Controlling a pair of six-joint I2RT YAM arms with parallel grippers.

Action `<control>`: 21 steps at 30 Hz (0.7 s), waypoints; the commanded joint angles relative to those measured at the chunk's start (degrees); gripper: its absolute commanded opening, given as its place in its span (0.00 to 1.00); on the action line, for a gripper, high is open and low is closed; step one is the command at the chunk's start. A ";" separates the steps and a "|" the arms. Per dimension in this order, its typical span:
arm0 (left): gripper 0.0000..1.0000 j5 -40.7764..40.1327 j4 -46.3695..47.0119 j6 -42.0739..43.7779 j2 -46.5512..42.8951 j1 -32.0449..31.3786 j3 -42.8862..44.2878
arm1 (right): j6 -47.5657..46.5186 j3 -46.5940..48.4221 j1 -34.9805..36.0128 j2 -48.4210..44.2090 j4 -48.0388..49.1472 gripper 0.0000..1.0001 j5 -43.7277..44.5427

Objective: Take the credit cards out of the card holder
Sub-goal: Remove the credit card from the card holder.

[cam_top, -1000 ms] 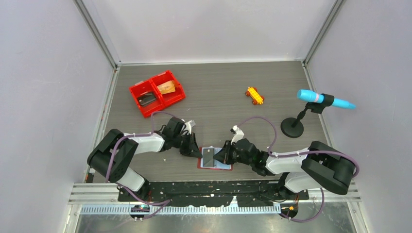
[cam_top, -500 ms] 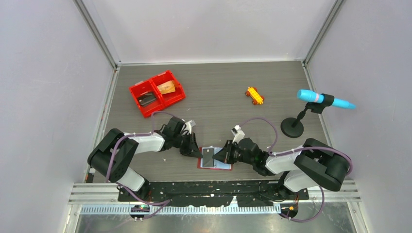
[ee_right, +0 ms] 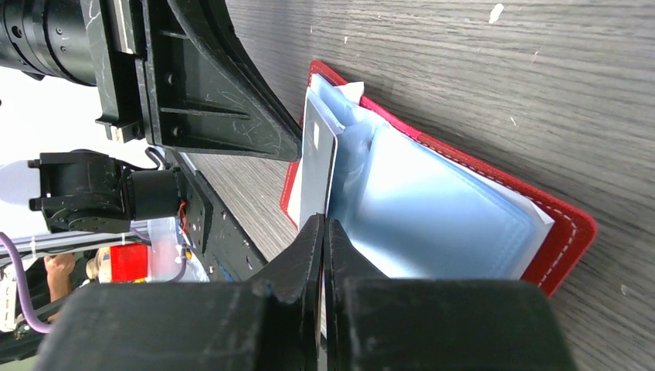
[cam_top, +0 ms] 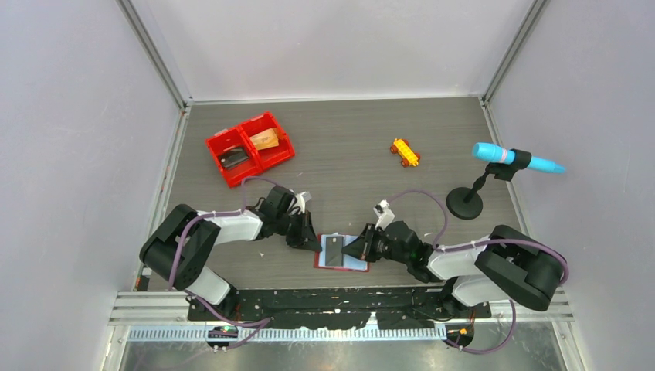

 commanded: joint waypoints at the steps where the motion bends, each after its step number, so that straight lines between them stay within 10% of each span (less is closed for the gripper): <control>1: 0.10 -5.32 -4.55 2.95 1.73 -0.36 -0.29 | 1.27 -0.54 -0.33 -2.71 1.57 0.05 -1.05; 21: 0.10 -5.16 -4.11 2.75 1.53 -0.36 -0.90 | 4.84 -0.43 -2.63 -5.39 -0.09 0.05 -3.19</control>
